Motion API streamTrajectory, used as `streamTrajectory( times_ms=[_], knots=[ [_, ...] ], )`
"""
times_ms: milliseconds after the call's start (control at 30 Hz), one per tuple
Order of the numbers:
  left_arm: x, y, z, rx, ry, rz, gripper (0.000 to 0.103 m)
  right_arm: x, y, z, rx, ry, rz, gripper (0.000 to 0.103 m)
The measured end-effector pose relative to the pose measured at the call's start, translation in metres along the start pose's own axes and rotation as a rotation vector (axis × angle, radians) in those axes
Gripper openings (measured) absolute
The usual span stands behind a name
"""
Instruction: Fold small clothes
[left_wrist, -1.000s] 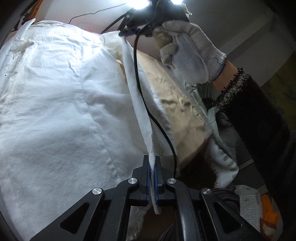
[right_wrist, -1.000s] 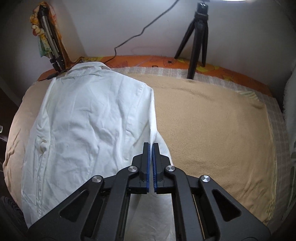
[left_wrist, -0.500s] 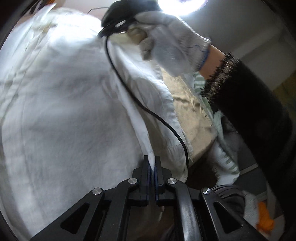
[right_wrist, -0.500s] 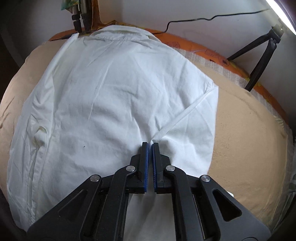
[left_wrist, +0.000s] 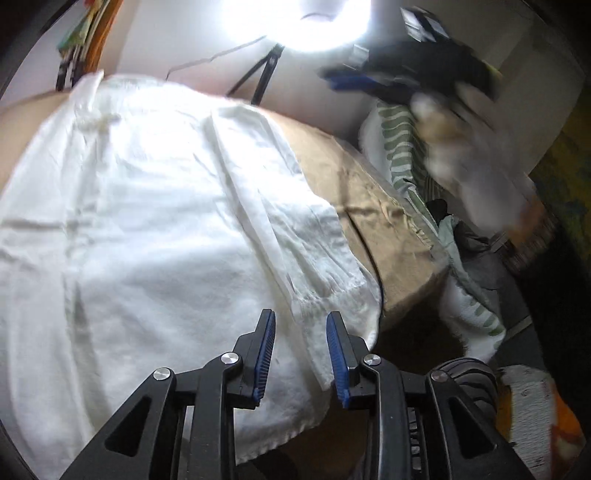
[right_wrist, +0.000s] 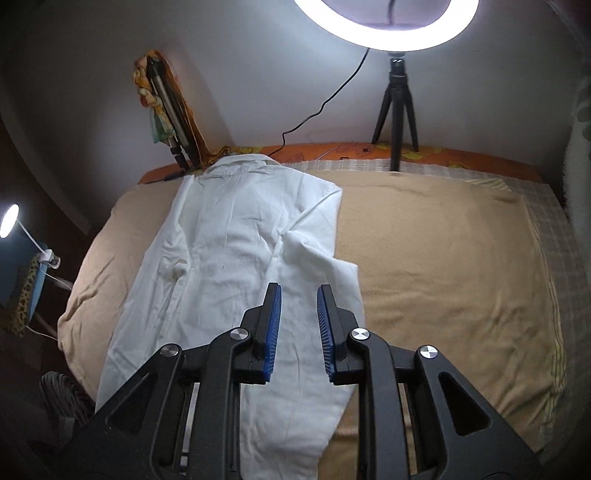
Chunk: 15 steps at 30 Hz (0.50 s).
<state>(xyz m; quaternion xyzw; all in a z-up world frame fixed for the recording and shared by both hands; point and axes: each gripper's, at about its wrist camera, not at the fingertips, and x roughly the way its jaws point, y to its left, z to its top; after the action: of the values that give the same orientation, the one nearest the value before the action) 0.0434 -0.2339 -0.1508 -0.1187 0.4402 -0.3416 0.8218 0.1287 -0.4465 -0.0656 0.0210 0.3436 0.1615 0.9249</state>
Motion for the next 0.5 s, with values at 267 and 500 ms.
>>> streamTrajectory(
  times_ms=[267,500],
  knots=[
    [0.007,-0.032,0.020,0.088,-0.013,-0.026,0.026,-0.060,-0.012,-0.119,0.043,0.030,-0.003,0.020],
    [0.051,-0.071,0.019,0.169,0.057,-0.014,0.034,-0.099,-0.058,-0.178,0.204,-0.012,-0.005,0.020]
  ],
)
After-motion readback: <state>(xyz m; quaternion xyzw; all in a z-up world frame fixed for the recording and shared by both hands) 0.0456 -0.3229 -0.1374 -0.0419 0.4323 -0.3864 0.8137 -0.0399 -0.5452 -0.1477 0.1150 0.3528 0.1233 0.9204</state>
